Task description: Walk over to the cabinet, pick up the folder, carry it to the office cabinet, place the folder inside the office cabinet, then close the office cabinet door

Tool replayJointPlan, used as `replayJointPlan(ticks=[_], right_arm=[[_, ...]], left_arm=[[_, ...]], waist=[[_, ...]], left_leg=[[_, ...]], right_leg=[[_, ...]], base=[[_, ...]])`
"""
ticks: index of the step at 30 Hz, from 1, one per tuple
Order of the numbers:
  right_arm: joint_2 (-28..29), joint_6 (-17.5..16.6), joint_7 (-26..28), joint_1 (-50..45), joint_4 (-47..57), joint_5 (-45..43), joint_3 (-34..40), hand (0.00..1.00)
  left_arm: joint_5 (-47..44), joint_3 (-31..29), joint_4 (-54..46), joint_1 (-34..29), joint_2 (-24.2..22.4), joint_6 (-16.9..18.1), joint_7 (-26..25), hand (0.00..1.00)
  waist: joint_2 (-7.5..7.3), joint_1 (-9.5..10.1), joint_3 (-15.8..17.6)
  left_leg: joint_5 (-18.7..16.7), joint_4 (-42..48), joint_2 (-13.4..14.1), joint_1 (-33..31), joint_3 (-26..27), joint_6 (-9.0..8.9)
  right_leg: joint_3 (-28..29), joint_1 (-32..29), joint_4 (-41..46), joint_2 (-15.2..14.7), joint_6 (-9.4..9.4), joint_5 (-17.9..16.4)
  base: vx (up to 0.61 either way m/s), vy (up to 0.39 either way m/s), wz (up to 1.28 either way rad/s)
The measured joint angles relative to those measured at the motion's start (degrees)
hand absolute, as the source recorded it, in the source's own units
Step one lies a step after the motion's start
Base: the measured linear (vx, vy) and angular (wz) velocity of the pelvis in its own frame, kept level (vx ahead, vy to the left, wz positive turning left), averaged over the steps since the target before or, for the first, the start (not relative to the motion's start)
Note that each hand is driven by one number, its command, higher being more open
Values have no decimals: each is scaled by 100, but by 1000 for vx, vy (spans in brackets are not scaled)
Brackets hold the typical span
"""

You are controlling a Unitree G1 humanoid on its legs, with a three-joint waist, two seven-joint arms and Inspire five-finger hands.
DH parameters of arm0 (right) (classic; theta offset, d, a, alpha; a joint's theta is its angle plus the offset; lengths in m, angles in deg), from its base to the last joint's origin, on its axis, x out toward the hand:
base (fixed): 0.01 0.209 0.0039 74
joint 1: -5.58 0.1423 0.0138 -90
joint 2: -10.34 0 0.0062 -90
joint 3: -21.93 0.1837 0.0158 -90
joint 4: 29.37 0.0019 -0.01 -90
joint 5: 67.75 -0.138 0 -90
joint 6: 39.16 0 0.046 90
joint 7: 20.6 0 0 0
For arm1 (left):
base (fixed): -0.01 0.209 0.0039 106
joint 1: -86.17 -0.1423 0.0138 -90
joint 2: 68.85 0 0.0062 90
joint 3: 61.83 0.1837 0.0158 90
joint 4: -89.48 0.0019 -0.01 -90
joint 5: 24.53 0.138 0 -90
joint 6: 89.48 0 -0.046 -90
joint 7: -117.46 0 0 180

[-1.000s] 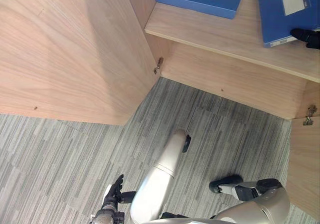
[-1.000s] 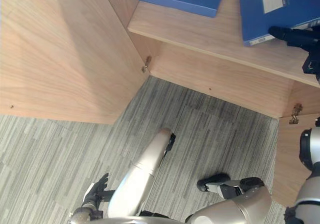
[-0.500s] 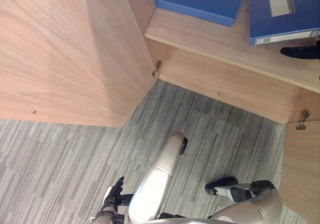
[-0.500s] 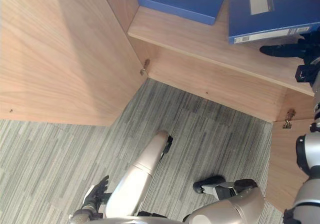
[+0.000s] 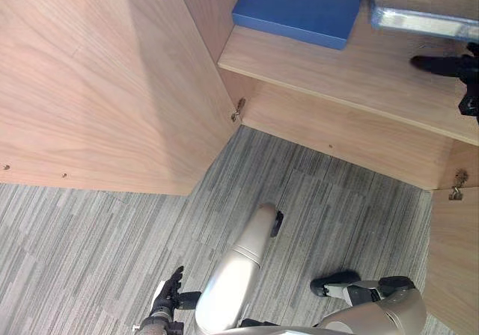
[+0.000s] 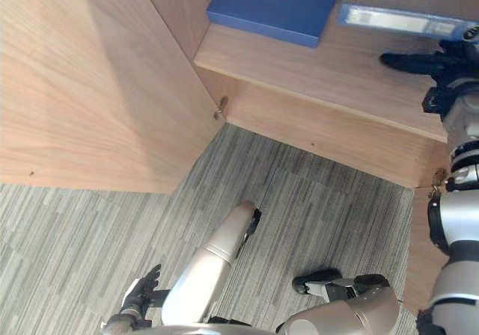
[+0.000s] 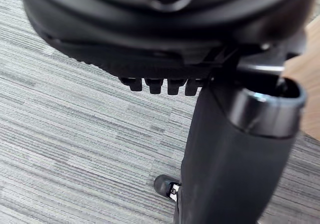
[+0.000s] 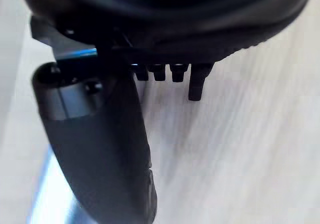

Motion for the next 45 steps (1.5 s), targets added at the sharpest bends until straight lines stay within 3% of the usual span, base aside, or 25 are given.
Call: replayJointPlan(ticks=[3, 8, 18, 22, 25, 33, 35, 37, 39, 40, 43, 45], right_arm=[[167, -66, 333, -99, 422, 1913, -546, 100], [282, -212, 556, -305, 1012, 2850, -423, 100], [382, -442, 731, -504, 1387, 3183, -411, 100], [502, -421, 729, -816, 1813, 3465, -358, 100], [561, -364, 727, -1022, 2089, 3718, -357, 100], [567, -235, 1061, -1478, 2747, 3987, -741, 100], [541, -235, 1353, -1588, 3005, 3966, -984, 100], [546, -245, 1560, -1692, 3220, 3952, -1221, 100], [543, -316, 1728, -1710, 3582, 3918, -1428, 100], [544, -374, 1841, -1737, 3754, 3862, -1592, 100], [567, -358, 2034, -1841, 4009, 3842, -2064, 100], [557, -296, 2169, -2084, 4180, 3840, -2249, 100]], left_arm=[[9, 190, 97, -2, -39, 51, -1, 100], [-23, 197, 276, -39, -60, 35, -53, 100], [-258, 188, 434, -74, -128, 30, -31, 100], [-296, 33, 442, -83, -171, 25, -31, 100], [-299, -32, 436, -113, -176, 30, -31, 100], [-304, -447, 143, -344, -173, 16, -30, 100], [-347, -493, -213, -500, -172, 14, 14, 100], [-474, -533, -370, -558, -165, 5, 57, 100], [-510, -714, -539, -617, -183, 2, 89, 100], [-531, -771, -630, -644, -165, -23, 105, 100], [-538, -822, -897, -810, -209, -130, 231, 100], [-524, -816, -1040, -1063, -179, -164, 330, 100]], waist=[[1, 2, 0], [0, -7, 1], [-29, -6, 1], [-164, -6, 42], [-264, -6, 67], [-572, -17, 112], [-610, -34, 103], [-634, -30, 88], [-665, -38, 58], [-709, -81, 33], [-707, -151, -45], [-806, -204, -340]], left_leg=[[-3, -54, 43, 37, 12, -1], [-79, -89, 210, 119, 67, -34], [-68, -302, 431, 272, 182, -2], [-48, -514, 492, 461, 259, 30], [-8, -747, 529, 654, 336, 73], [70, -1430, 617, 1411, 567, 227], [111, -1724, 677, 1742, 623, 308], [139, -2007, 754, 2084, 676, 380], [144, -2189, 939, 2262, 705, 390], [143, -2257, 1024, 2378, 730, 387], [201, -2577, 1269, 2882, 821, 247], [278, -2972, 1396, 3233, 939, 104]], right_leg=[[48, -20, -64, 65, 0, 0], [228, -131, -191, 273, -6, 3], [472, -322, -460, 568, -157, 92], [624, -337, -635, 677, -227, 213], [749, -343, -803, 763, -392, 420], [1339, -314, -1233, 1027, -744, 1332], [1496, -315, -1305, 1098, -826, 1890], [1601, -381, -1253, 1147, -878, 2177], [1363, -452, -1374, 1467, -955, 1982], [1189, -395, -1645, 1711, -1105, 1905], [953, 218, -2133, 2052, -1066, 1845], [841, 521, -2583, 2288, -1065, 1845]], base=[[-3, -41, -7], [-6, -24, -17], [25, -50, -14], [48, -72, -13], [66, -50, -13], [105, -14, -15], [129, 17, -22], [152, 13, -37], [140, -32, -49], [130, -68, -39], [137, -61, -52], [161, -37, -47]])
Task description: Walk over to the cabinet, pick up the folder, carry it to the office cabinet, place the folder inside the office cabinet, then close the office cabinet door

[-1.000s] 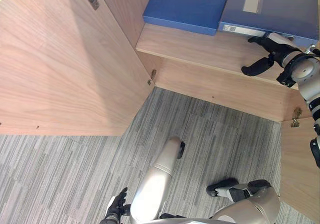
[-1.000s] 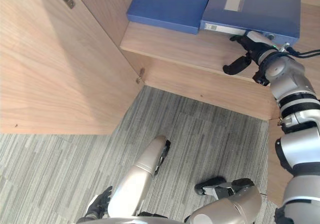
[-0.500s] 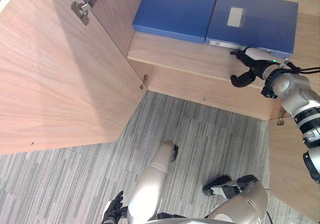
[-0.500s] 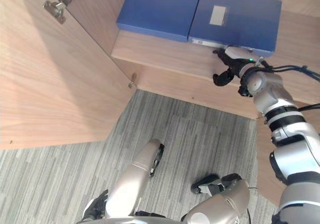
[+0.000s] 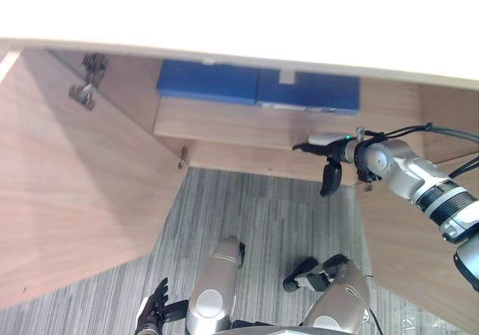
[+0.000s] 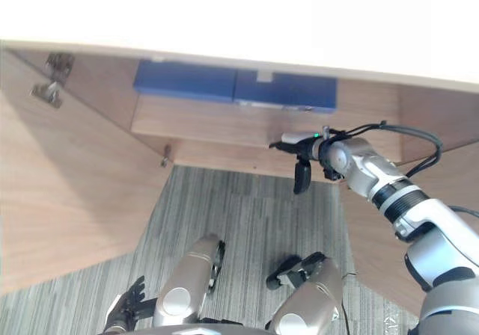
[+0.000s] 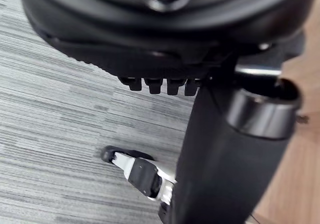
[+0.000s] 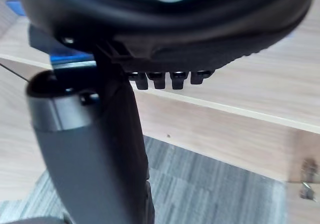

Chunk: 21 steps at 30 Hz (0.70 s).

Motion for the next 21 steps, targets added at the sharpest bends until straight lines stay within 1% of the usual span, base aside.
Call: replayJointPlan(ticks=[1, 2, 3, 4, 5, 6, 7, 8, 9, 10, 11, 12, 13, 14, 15, 16, 17, 18, 19, 20, 21], right_arm=[[-2, 11, 18, -62, 42, 0, -10, 100], [-20, 52, 50, -99, 92, -3, -91, 100], [-11, 99, 135, -102, 93, -6, -100, 100], [9, 134, 155, -98, 59, -6, -98, 100], [114, 179, 155, -138, -37, -7, -110, 100], [337, 160, 161, -147, 16, -65, -94, 100], [452, 135, 161, -154, 65, -152, -84, 100], [728, 56, 108, -293, 98, -313, 67, 100], [906, 33, 66, -403, 95, -408, 173, 100], [1311, 27, -77, -612, 23, -557, 308, 100], [1747, 33, -169, -913, -168, -678, 518, 100], [1963, 34, -218, -1057, -312, -683, 637, 100], [2408, 50, -437, -1372, -688, -705, 892, 100], [2906, 121, -698, -1684, -1229, -689, 1266, 100], [3417, 192, -967, -1923, -1794, -667, 1632, 100], [3614, 210, -1110, -2018, -2068, -664, 1834, 100], [4022, 253, -1451, -2256, -2525, -667, 2395, 100], [4305, 297, -1695, -2423, -2761, -669, 2726, 100], [4558, 306, -1874, -2553, -2953, -682, 3065, 100], [4782, 305, -2013, -2686, -3150, -683, 3409, 100], [5039, 308, -2208, -2883, -3398, -785, 3806, 100]], left_arm=[[0, -1, 1, -62, 13, -28, 1, 100], [-6, -19, -19, -162, -1, -82, 29, 100], [-11, -16, -131, -198, 8, -83, 99, 100], [-8, -19, -205, -201, 40, -95, 123, 100], [-3, -50, -261, -214, 20, -212, 125, 100], [5, -68, -361, -275, 30, -237, 111, 100], [26, -63, -375, -311, 39, -240, 122, 100], [61, -63, -373, -341, 33, -337, 122, 100], [63, -65, -372, -358, 34, -384, 122, 100], [63, -62, -364, -423, 30, -455, 119, 100], [71, -56, -344, -492, 0, -500, 111, 100], [72, -56, -305, -496, -4, -505, 107, 100], [72, -51, -147, -497, -37, -510, 70, 100], [71, -80, 16, -455, -80, -508, -2, 100], [78, -165, 85, -420, -138, -484, -103, 100], [160, -160, 120, -427, -174, -492, -183, 100], [274, -149, 218, -424, -203, -511, -313, 100], [286, -126, 232, -484, -209, -511, -444, 100], [286, -125, 243, -504, -219, -519, -516, 100], [286, -133, 243, -507, -225, -552, -577, 100], [303, -125, 243, -542, -232, -574, -674, 100]], waist=[[-27, -20, -52], [-80, -58, -90], [-264, -58, -134], [-342, -73, -168], [-376, -72, -259], [-371, -19, -320], [-384, -10, -396], [-372, 19, -508], [-373, 25, -536], [-383, 44, -641], [-374, 62, -867], [-371, 64, -933], [-299, 57, -1006], [-253, 62, -1039], [-415, 52, -1131], [-344, 40, -1223], [-387, 10, -1263], [-345, -45, -1345], [-331, -85, -1350], [-329, -92, -1350], [-307, -102, -1356]], left_leg=[[68, -52, 25, 86, 46, -116], [460, 352, 21, -5, 88, -411], [167, 505, -25, -560, 114, -38], [230, -345, 30, -622, 89, -25], [877, -718, 200, -478, 347, 131], [898, -846, 246, -337, 363, 168], [899, -941, 270, -275, 404, 169], [899, -1134, 335, -121, 471, 168], [900, -1239, 359, -8, 507, 166], [921, -1397, 403, 168, 596, 128], [974, -1552, 438, 230, 629, 40], [1021, -1678, 448, 303, 673, -8], [1135, -1833, 489, 505, 747, -123], [1345, -1511, 516, 482, 741, -224], [1131, -2070, 360, 431, 702, -203], [1717, -2951, 355, 631, 698, -124], [1972, -3197, 248, 900, 828, -37], [1990, -3241, 270, 978, 850, -47], [1990, -3249, 298, 1098, 881, -48], [1989, -3251, 320, 1236, 891, -49], [1987, -3292, 354, 1469, 934, -94]], right_leg=[[-51, 123, -149, 57, 0, 0], [-107, 417, -517, 142, 2, 5], [-95, 460, -644, -42, 55, 36], [-157, 456, -634, -141, 167, 61], [-328, 530, -630, -168, 461, 89], [-392, 687, -996, 26, 763, 51], [-436, 711, -1213, 139, 812, 66], [-499, 749, -1616, 394, 809, 70], [-545, 801, -1799, 502, 790, 82], [-576, 896, -2167, 695, 775, 90], [-587, 941, -2490, 846, 832, 133], [-588, 1001, -2636, 911, 860, 179], [-578, 1194, -2967, 1081, 841, 312], [-544, 1455, -3327, 1198, 812, 487], [-446, 1495, -3510, 1109, 887, 571], [-439, 1518, -3545, 1140, 904, 617], [-386, 1585, -3561, 1073, 944, 698], [-388, 1608, -3555, 1090, 949, 825], [-396, 1684, -3536, 1100, 939, 899], [-393, 1766, -3470, 1092, 897, 941], [-402, 1904, -3427, 1095, 881, 986]], base=[[170, -6, -29], [88, 10, -1], [-14, 4, 13], [-225, -15, 23], [-219, -14, 5], [-158, 0, -10], [6, 23, -30], [30, 11, -28], [79, -27, -40], [127, -65, -47], [159, -79, -53], [187, -90, -52], [203, -86, -43], [128, -70, -46], [37, -23, -37], [-58, 23, -35], [22, 27, -26], [62, 25, -23], [127, -9, -21], [120, -37, -27], [134, -60, -29]])
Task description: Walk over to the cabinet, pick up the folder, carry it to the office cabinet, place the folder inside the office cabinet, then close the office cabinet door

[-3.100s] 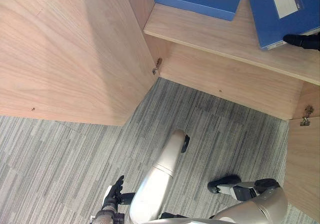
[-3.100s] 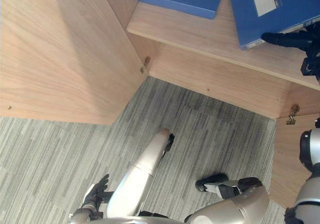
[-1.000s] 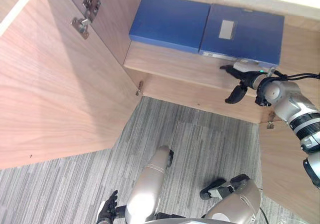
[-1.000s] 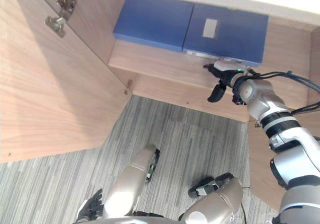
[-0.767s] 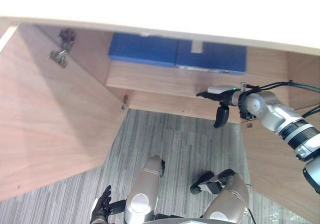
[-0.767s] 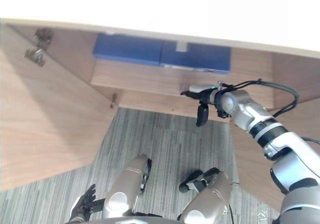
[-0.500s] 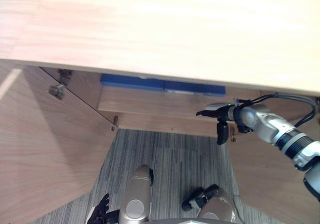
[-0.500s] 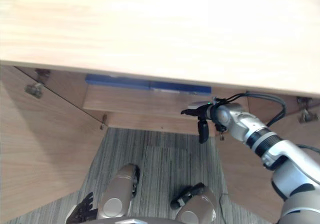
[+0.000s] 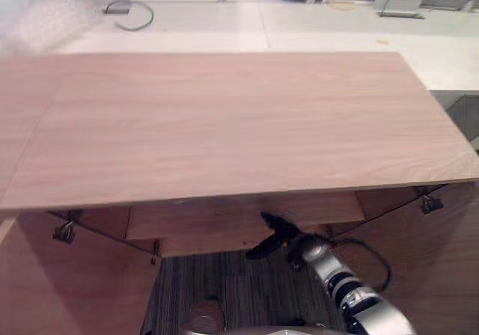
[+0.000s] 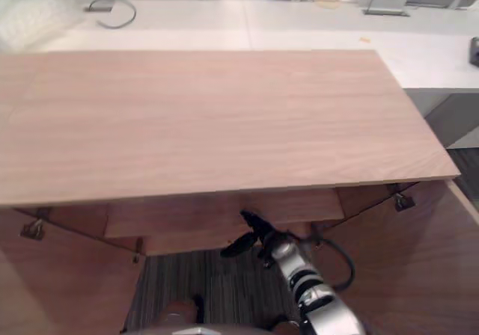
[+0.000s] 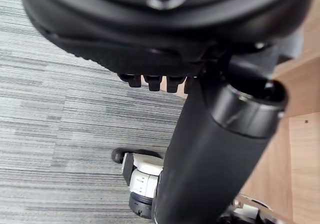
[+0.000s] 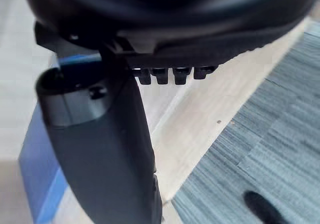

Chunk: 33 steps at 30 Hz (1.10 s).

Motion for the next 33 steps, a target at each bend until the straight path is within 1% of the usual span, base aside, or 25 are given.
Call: replayJointPlan(ticks=[1, 3, 5, 6, 8, 11, 13, 15, 16, 17, 19, 21, 22, 23, 24, 25, 26, 27, 29, 31, 32, 33], right_arm=[[151, 1, -160, -188, -141, -198, 286, 100], [368, 7, -514, -671, -289, -779, 767, 100], [436, 16, -725, -923, -409, -1252, 1103, 100], [518, 40, -899, -1187, -510, -1604, 1378, 100], [520, 80, -1045, -1468, -575, -1927, 1589, 100], [517, 77, -1146, -1678, -551, -2049, 1751, 100], [523, 54, -1172, -1698, -532, -2145, 1843, 100], [524, 53, -1174, -1706, -532, -2146, 1976, 100], [524, 49, -1183, -1742, -528, -2147, 2057, 100], [530, 47, -1200, -1772, -518, -2147, 2182, 100], [534, -1, -1289, -1804, -509, -2189, 2255, 100], [540, -31, -1313, -1824, -458, -2422, 2388, 100], [540, -43, -1356, -1825, -444, -2479, 2434, 100], [544, -110, -1456, -1831, -433, -2618, 2461, 100], [543, -235, -1543, -1839, -463, -2702, 2433, 100], [542, -281, -1564, -1839, -482, -2750, 2409, 100], [540, -381, -1607, -1842, -551, -2838, 2392, 100], [538, -450, -1635, -1876, -607, -2879, 2392, 100], [515, -519, -1649, -1960, -673, -3027, 2393, 100], [446, -559, -1672, -2027, -689, -3048, 2395, 100], [356, -573, -1676, -2066, -701, -3048, 2398, 100], [291, -568, -1678, -2077, -739, -3048, 2400, 100]], left_arm=[[8, 0, 0, -49, -22, -2, -64, 100], [108, 4, 0, -165, -75, -7, -194, 100], [210, -2, -1, -190, -137, -9, -258, 100], [244, 0, -1, -252, -182, -10, -322, 100], [380, 3, 0, -328, -197, -10, -331, 100], [439, -1, 67, -415, -190, -9, -331, 100], [440, -2, 188, -408, -172, -8, -333, 100], [439, -4, 367, -362, -153, 8, -337, 100], [439, -19, 577, -328, -156, 106, -349, 100], [452, -123, 836, -181, -166, 152, -378, 100], [494, -329, 1278, 53, -149, 249, -547, 100], [428, -625, 2032, 451, -31, 240, -582, 100], [431, -675, 2287, 585, -34, 240, -639, 100], [430, -820, 2706, 839, -61, 212, -821, 100], [436, -901, 2951, 964, -70, 187, -983, 100], [435, -930, 3022, 973, -60, 182, -1027, 100], [430, -1082, 3108, 974, -43, 176, -1095, 100], [424, -1130, 3166, 983, -48, 174, -1160, 100], [421, -1125, 3198, 988, -25, 174, -1219, 100], [420, -1120, 3275, 1010, -25, 174, -1235, 100], [419, -1119, 3323, 1047, -38, 175, -1237, 100], [389, -1122, 3350, 1084, -40, 183, -1234, 100]], waist=[[8, -7, -19], [31, -20, -181], [62, -48, -205], [84, -70, -220], [95, -134, -245], [90, -232, -339], [88, -309, -407], [88, -321, -423], [83, -326, -443], [82, -328, -501], [76, -339, -530], [61, -372, -547], [79, -385, -558], [59, -472, -606], [41, -560, -654], [24, -600, -667], [16, -646, -687], [-42, -643, -741], [-124, -644, -793], [-147, -678, -810], [-142, -695, -810], [-139, -677, -804]], left_leg=[[2, -57, 23, 168, 73, -76], [0, -211, 60, 323, 146, -89], [5, -292, 88, 400, 228, -100], [46, -402, 89, 569, 270, -208], [94, -550, 87, 793, 294, -380], [162, -785, 97, 979, 436, -475], [204, -904, 97, 1017, 458, -444], [264, -1040, 95, 1109, 547, -405], [316, -1127, 94, 1126, 562, -395], [371, -1244, 90, 1156, 573, -337], [490, -1431, 91, 1195, 592, -279], [606, -1669, 76, 1221, 687, -280], [656, -1766, 84, 1252, 716, -278], [793, -1980, 95, 1292, 725, -322], [908, -2148, 115, 1328, 716, -338], [937, -2195, 139, 1345, 705, -370], [943, -2229, 187, 1354, 689, -377], [943, -2237, 236, 1355, 660, -377], [944, -2238, 287, 1356, 581, -377], [943, -2230, 315, 1358, 583, -376], [913, -2148, 321, 1323, 619, -388], [735, -1847, 344, 1190, 648, -390]], right_leg=[[-21, 100, 16, -5, -8, 12], [-38, 191, -57, 55, -7, 13], [-68, 265, -111, 90, -8, 13], [-137, 400, -139, 88, -8, 13], [-199, 596, -203, 99, -8, 13], [-197, 654, -337, 173, -7, 13], [-199, 667, -461, 231, -7, 14], [-198, 695, -538, 272, -3, 15], [-199, 708, -611, 309, -3, 15], [-202, 707, -718, 364, -1, 14], [-200, 723, -902, 453, 6, 9], [-159, 726, -1200, 569, 58, -33], [-131, 713, -1274, 622, 54, -18], [-112, 668, -1372, 709, 32, -12], [-89, 660, -1484, 826, 21, 5], [-37, 657, -1535, 895, 21, 6], [76, 643, -1633, 1032, 17, 8], [202, 629, -1710, 1155, 16, 8], [315, 610, -1774, 1289, 11, 7], [439, 579, -1798, 1368, -20, 9], [594, 518, -1781, 1406, -93, 19], [775, 396, -1698, 1421, -210, 56]], base=[[106, -59, -26], [97, -69, -17], [80, -75, -1], [48, -66, 4], [35, -60, 3], [15, -44, -16], [-10, -35, -15], [-24, -31, -12], [-54, -43, -10], [-51, -48, -7], [-62, -66, -6], [-109, -77, -23], [-133, -73, -27], [-112, -62, -17], [-94, -55, -12], [-70, -58, -16], [-47, -63, -25], [-33, -66, -24], [-1, -60, -19], [29, -38, -17], [49, -11, -28], [49, -5, -38]])
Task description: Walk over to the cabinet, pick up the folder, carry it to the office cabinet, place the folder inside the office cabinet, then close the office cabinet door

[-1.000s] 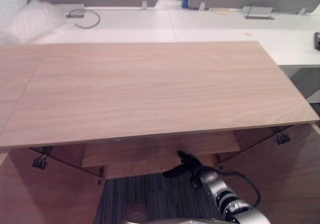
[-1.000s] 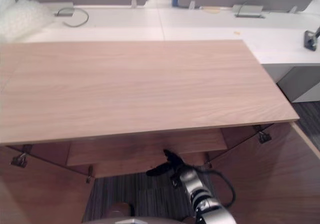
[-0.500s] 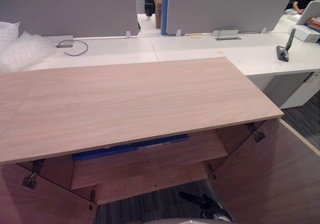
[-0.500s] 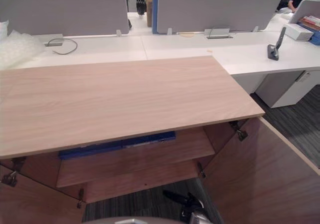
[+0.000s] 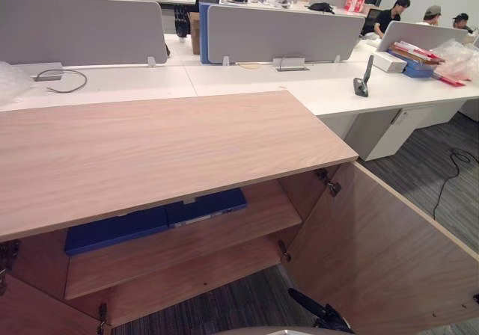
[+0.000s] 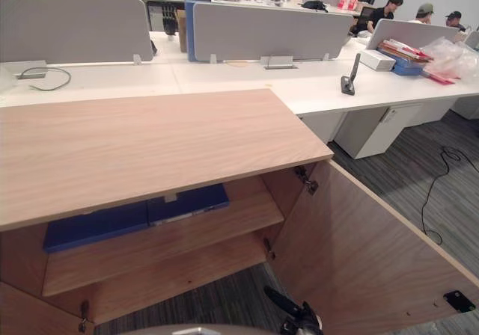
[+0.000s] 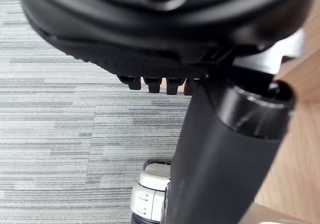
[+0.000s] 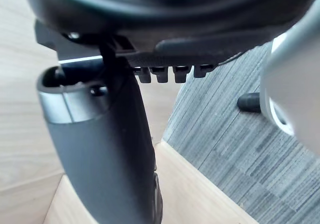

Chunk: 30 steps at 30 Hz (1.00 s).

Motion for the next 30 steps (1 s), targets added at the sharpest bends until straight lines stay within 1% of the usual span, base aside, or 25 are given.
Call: replayJointPlan(ticks=[1, 2, 3, 4, 5, 6, 8, 10, 12, 15, 17, 19, 20, 21, 22, 23, 24, 25, 26, 27, 28, 29, 30], right_arm=[[-14, 2, -1, 6, -19, 0, -1, 100], [-53, 4, -14, 8, -36, 2, -1, 100], [-63, 2, -30, 25, -33, 4, 2, 100], [-109, -9, -49, 40, 34, 4, 13, 100], [-163, -25, -80, 35, 103, 4, 36, 100], [-177, -27, -107, 34, 139, 2, 76, 100], [-103, -26, -250, -44, 373, -4, 242, 100], [9, -11, -354, -127, 647, -1, 232, 100], [139, -5, -380, -203, 1035, 4, 211, 100], [186, -7, -410, -236, 1396, 6, 204, 100], [185, -14, -474, -264, 1594, 9, 219, 100], [184, -17, -522, -297, 1770, 20, 230, 100], [183, -20, -584, -308, 1867, 24, 243, 100], [186, -20, -616, -303, 1950, 28, 330, 100], [190, -21, -627, -292, 1977, 32, 404, 100], [196, -20, -682, -280, 2030, 31, 464, 100], [197, -21, -705, -278, 2066, 32, 463, 100], [197, -21, -732, -270, 2154, 34, 464, 100], [195, -24, -774, -244, 2286, 41, 470, 100], [194, -39, -809, -243, 2358, 62, 503, 100], [202, -37, -829, -247, 2338, 69, 640, 100], [126, -44, -841, -159, 2291, 73, 729, 100], [-30, -69, -861, -57, 2285, 133, 699, 100]], left_arm=[[-38, -5, 7, 27, 3, 20, 7, 100], [-147, -22, 7, 81, 11, 109, 5, 100], [-226, -22, 7, 106, 3, 166, 4, 100], [-269, -7, 7, 178, -22, 214, -3, 100], [-300, 14, 8, 251, -78, 230, 0, 100], [-299, 19, 9, 298, -72, 230, -2, 100], [-408, 7, -55, 464, -56, 369, -13, 100], [-400, 17, -155, 577, -5, 466, 41, 100], [-355, 19, -207, 707, 38, 537, 36, 100], [-280, 61, -279, 951, 51, 567, 67, 100], [-219, 61, -325, 1028, 51, 600, 108, 100], [-182, 62, -355, 1033, 62, 643, 153, 100], [-184, 59, -380, 1031, 68, 663, 165, 100], [-184, 59, -404, 1032, 74, 667, 169, 100], [-183, 64, -419, 1024, 74, 671, 170, 100], [-183, 67, -391, 995, 99, 671, 174, 100], [-184, 65, -348, 992, 117, 667, 180, 100], [-184, 66, -272, 988, 127, 661, 186, 100], [-184, 64, -232, 976, 136, 665, 200, 100], [-183, 63, -198, 976, 201, 665, 219, 100], [-190, 61, -206, 920, 318, 654, 234, 100], [-194, -4, -186, 909, 317, 655, 237, 100], [-194, -9, -169, 889, 254, 656, 278, 100]], waist=[[1, 24, -3], [3, 58, 5], [16, 56, 32], [71, 49, 96], [206, 48, 122], [223, 35, 131], [141, -10, 214], [78, -4, 259], [31, -16, 278], [-6, -22, 320], [-25, -45, 355], [-48, -122, 437], [-76, -116, 482], [-88, -111, 543], [-89, -103, 578], [-146, -20, 609], [-146, 8, 613], [-135, 16, 615], [-69, 10, 676], [-195, -16, 685], [-457, -30, 619], [-425, 39, 629], [-281, 55, 576]], left_leg=[[-78, 248, 11, -100, -29, 39], [-244, 731, 23, -337, -383, 106], [-318, 900, 17, -445, -585, 129], [-502, 1085, -1, -492, -1010, 126], [-717, 1119, -6, -489, -1261, 76], [-764, 1103, -41, -493, -1251, 82], [-759, 1034, -251, -493, -1046, 88], [-755, 1012, -364, -459, -830, 95], [-714, 895, -498, -368, -591, 156], [-609, 665, -689, -201, -326, 235], [-550, 548, -794, -131, -211, 257], [-507, 473, -857, -11, -143, 285], [-493, 465, -876, 20, -32, 308], [-447, 454, -887, 63, 102, 384], [-442, 445, -884, 109, 178, 406], [-490, 563, -891, 129, 344, 477], [-493, 618, -853, 127, 421, 484], [-476, 645, -733, 119, 497, 511], [-502, 607, -617, 115, 552, 488], [-563, 630, -669, 143, 565, 424], [-724, 837, -787, 178, 571, 345], [-855, 989, -708, 170, 590, 259], [-855, 906, -600, 136, 501, 294]], right_leg=[[96, -86, 60, 6, -47, 4], [303, -238, 162, 39, -122, 17], [397, -284, 198, 44, -155, 40], [584, -363, 254, 55, -163, 58], [743, -517, 367, 82, -156, 60], [825, -626, 445, 68, -145, 57], [1094, -875, 602, -99, -37, 115], [1329, -1010, 650, -177, 28, 190], [1597, -1123, 661, -239, 79, 294], [1915, -1270, 727, -342, 141, 381], [2060, -1368, 769, -392, 181, 422], [2093, -1398, 840, -450, 186, 423], [1945, -1485, 918, -535, 155, 397], [1292, -1490, 1093, -838, -51, 233], [847, -1446, 1201, -1023, -158, 160], [155, -1344, 1296, -1292, -293, 85], [-120, -1278, 1291, -1350, -419, 32], [-591, -1176, 1278, -1367, -696, -189], [-790, -1199, 1680, -1540, -641, -365], [-803, -1266, 2336, -1848, -615, -520], [-780, -1187, 2648, -2083, -257, -688], [-721, -1140, 2558, -1887, -217, -667], [-682, -1085, 2088, -1478, -237, -428]], base=[[86, -40, -62], [87, -57, -63], [78, -68, -86], [11, -14, -86], [-17, 31, -81], [-37, 100, -64], [-67, 147, -49], [-94, 155, -50], [-76, 133, -55], [-78, 125, -43], [-30, 86, -32], [-11, 77, -24], [-8, 54, -30], [-3, 53, -38], [18, 81, -58], [29, 66, -62], [44, 47, -73], [47, -57, -51], [35, -109, -38], [67, -181, -22], [64, -160, -34], [55, -170, -58], [-5, -88, -77]])
